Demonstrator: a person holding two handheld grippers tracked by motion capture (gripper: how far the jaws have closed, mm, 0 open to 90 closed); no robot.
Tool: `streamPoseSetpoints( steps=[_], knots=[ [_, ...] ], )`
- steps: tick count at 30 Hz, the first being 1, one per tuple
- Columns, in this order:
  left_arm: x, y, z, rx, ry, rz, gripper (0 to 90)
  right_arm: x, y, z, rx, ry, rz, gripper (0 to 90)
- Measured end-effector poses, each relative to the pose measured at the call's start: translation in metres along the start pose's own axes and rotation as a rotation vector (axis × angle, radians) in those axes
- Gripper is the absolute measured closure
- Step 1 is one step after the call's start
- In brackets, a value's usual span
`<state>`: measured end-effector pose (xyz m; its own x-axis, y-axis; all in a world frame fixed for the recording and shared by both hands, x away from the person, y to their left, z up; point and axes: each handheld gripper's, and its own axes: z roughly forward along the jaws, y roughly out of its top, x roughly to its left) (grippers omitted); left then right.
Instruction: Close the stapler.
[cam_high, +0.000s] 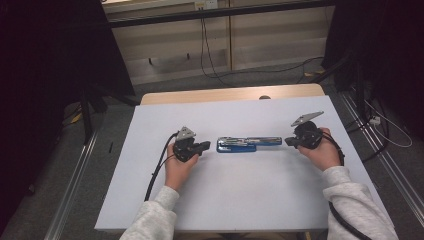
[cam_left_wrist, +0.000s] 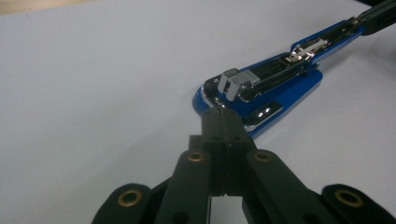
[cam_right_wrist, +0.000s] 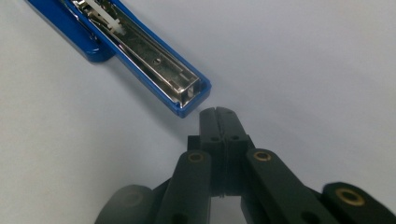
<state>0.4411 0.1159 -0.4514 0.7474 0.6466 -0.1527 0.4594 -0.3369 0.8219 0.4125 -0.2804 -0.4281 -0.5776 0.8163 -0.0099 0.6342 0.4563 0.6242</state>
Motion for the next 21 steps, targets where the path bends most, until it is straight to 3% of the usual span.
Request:
streamPoseSetpoints(
  steps=[2,4,11,17,21],
  knots=[
    [-0.002,0.002,0.006,0.016,0.001,0.015,90.0,-0.001,-0.003,0.002,0.009,0.003,0.002,90.0],
    [-0.003,0.002,0.010,0.012,-0.005,-0.001,90.0,-0.001,-0.005,0.003,0.011,0.007,0.006,90.0],
    [-0.004,0.001,0.020,0.048,-0.003,0.006,90.0,0.001,-0.006,0.007,0.025,0.013,-0.005,90.0],
    [-0.007,0.003,0.025,0.077,-0.015,0.032,90.0,0.004,-0.004,0.012,0.030,0.022,-0.016,90.0],
    [-0.006,0.003,0.025,0.081,-0.025,0.015,90.0,0.008,-0.002,0.014,0.038,0.031,-0.034,90.0]
  ],
)
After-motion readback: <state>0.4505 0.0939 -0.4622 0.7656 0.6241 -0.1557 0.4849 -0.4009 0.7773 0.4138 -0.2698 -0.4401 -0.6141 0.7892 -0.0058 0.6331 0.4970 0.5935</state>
